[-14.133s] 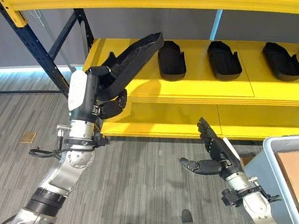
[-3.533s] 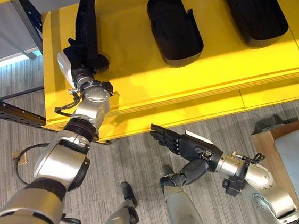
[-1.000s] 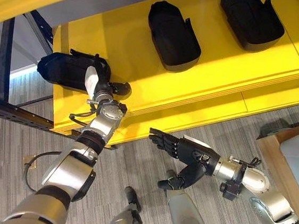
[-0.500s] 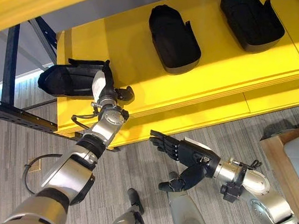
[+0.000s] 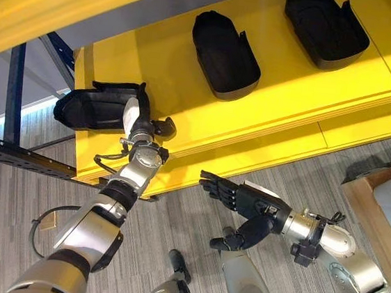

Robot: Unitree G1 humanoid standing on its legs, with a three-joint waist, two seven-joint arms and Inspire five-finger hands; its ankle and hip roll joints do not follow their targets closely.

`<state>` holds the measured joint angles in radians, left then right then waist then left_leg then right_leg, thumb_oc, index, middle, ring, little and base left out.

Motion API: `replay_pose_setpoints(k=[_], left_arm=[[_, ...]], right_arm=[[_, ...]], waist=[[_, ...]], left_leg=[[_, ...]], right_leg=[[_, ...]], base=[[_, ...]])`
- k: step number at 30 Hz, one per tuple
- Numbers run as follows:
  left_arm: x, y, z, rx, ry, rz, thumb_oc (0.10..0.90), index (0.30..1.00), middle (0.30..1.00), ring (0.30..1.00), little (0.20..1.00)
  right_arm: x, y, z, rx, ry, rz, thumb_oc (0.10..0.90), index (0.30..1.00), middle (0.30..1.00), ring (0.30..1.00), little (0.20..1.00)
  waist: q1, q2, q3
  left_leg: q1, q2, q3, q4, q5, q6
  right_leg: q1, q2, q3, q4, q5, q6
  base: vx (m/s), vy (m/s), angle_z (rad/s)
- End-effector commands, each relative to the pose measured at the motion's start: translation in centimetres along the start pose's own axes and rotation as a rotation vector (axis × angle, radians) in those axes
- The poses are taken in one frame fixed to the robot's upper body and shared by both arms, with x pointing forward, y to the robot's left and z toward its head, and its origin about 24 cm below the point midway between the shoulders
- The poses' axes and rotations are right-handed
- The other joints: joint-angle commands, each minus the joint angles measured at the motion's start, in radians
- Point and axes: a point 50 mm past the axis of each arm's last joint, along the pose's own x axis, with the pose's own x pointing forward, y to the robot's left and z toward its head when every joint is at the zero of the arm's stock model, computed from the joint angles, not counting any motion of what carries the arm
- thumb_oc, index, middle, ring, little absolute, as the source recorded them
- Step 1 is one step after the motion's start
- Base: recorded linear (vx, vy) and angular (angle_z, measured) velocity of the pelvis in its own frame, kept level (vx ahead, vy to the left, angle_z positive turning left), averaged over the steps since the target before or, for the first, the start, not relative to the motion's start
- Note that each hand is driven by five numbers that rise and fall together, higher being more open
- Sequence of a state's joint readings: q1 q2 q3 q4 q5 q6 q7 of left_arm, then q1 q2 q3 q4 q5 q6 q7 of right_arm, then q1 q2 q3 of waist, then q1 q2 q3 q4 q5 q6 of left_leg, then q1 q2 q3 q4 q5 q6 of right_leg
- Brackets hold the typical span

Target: Move parts from the plastic box to the shelf.

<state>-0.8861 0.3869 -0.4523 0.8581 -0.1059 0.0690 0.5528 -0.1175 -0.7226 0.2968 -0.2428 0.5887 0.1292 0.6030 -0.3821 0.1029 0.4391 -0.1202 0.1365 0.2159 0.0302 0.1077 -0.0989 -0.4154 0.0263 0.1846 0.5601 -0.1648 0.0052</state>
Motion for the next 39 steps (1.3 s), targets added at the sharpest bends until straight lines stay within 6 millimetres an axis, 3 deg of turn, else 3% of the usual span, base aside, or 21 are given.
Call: replay_pose_setpoints(k=[1, 9, 20, 30, 39], left_arm=[[0.1, 0.4, 2.1, 0.106, -0.177, -0.024, 0.9, 1.0, 1.0, 1.0, 1.0], [-0.2, 0.3, 2.3, 0.373, -0.293, -0.111, 0.9, 1.0, 1.0, 1.0, 1.0], [0.8, 4.2, 2.6, 0.734, -0.439, -0.107, 0.9, 1.0, 1.0, 1.0, 1.0], [-0.4, 5.8, 1.7, 0.882, -0.528, -0.201, 0.9, 1.0, 1.0, 1.0, 1.0], [-1.3, 6.4, 0.5, 0.917, -0.542, -0.23, 0.9, 1.0, 1.0, 1.0, 1.0]], right_arm=[[0.6, 1.3, 5.0, -0.124, -0.288, 0.083, 0.9, 1.0, 1.0, 1.0, 1.0], [0.2, 0.9, 4.7, -0.13, -0.269, 0.079, 0.9, 1.0, 1.0, 1.0, 1.0], [-0.8, 0.1, 4.5, -0.14, -0.219, 0.061, 0.9, 1.0, 1.0, 1.0, 1.0], [-1.7, -0.5, 4.2, -0.137, -0.191, 0.028, 0.9, 1.0, 1.0, 1.0, 1.0], [-2.4, -0.7, 3.8, -0.133, -0.166, 0.01, 0.9, 1.0, 1.0, 1.0, 1.0]], waist=[[-0.055, -0.055, -0.004], [-0.055, -0.036, -0.01], [-0.053, 0.021, -0.024], [-0.031, 0.057, -0.039], [-0.021, 0.072, -0.05]], left_leg=[[0.001, 0.01, 0.012, 0.065, -0.135, 0.038], [0.019, 0.004, 0.02, 0.058, -0.137, 0.038], [0.051, -0.014, 0.029, 0.046, -0.137, 0.035], [0.066, -0.035, 0.017, 0.038, -0.137, 0.036], [0.078, -0.049, 0.008, 0.033, -0.138, 0.039]], right_leg=[[0.123, -0.035, -0.056, -0.151, -0.056, 0.002], [0.141, -0.046, -0.055, -0.171, -0.047, 0.009], [0.168, -0.069, -0.052, -0.19, -0.04, 0.021], [0.192, -0.091, -0.061, -0.208, -0.034, 0.033], [0.209, -0.1, -0.066, -0.216, -0.033, 0.039]], base=[[0.0, 0.0, 0.0], [0.01, 0.008, 0.0], [0.03, 0.036, -0.02], [0.01, 0.011, -0.01], [0.0, 0.002, 0.0]])
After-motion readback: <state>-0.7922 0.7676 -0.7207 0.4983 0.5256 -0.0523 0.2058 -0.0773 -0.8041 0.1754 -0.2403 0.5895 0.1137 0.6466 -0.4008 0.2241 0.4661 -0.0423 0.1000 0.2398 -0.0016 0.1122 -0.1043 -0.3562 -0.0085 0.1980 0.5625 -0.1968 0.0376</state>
